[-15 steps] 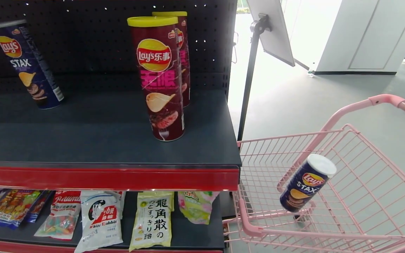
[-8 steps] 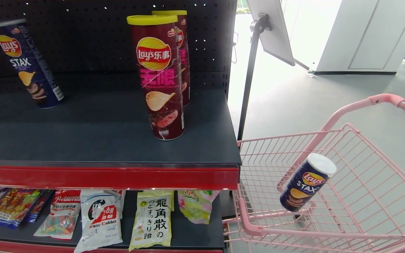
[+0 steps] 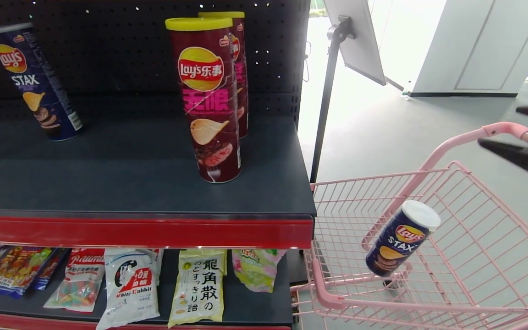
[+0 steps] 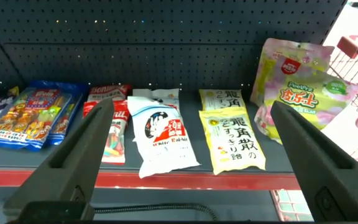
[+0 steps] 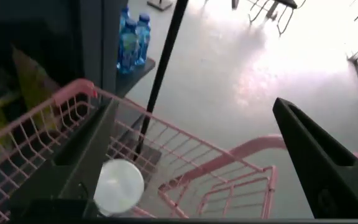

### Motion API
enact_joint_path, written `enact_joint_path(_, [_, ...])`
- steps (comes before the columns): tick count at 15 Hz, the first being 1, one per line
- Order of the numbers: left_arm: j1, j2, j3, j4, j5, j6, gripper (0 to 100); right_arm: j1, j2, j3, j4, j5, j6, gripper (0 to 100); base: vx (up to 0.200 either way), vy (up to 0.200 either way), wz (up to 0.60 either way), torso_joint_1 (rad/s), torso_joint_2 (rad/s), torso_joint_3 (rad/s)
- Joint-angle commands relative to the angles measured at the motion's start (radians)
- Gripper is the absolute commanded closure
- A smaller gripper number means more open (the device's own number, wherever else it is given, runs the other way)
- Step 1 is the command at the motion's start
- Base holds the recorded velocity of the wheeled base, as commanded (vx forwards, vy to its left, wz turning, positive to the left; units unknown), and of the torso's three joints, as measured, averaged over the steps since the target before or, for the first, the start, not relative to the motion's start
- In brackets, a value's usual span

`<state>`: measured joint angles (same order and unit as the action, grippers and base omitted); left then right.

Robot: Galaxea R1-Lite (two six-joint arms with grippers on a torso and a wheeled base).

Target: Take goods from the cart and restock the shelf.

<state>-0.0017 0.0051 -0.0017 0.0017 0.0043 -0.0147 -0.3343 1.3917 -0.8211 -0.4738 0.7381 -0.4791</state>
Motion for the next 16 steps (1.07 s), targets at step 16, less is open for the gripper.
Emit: enact_joint_path(16, [0.0,0.001,0.0,0.0,0.0,-0.001,0,-0.035,0.463,0.235,-0.08,0.153,-0.205,0,0.0,0.0,0.0,0.0,0.0,0.0])
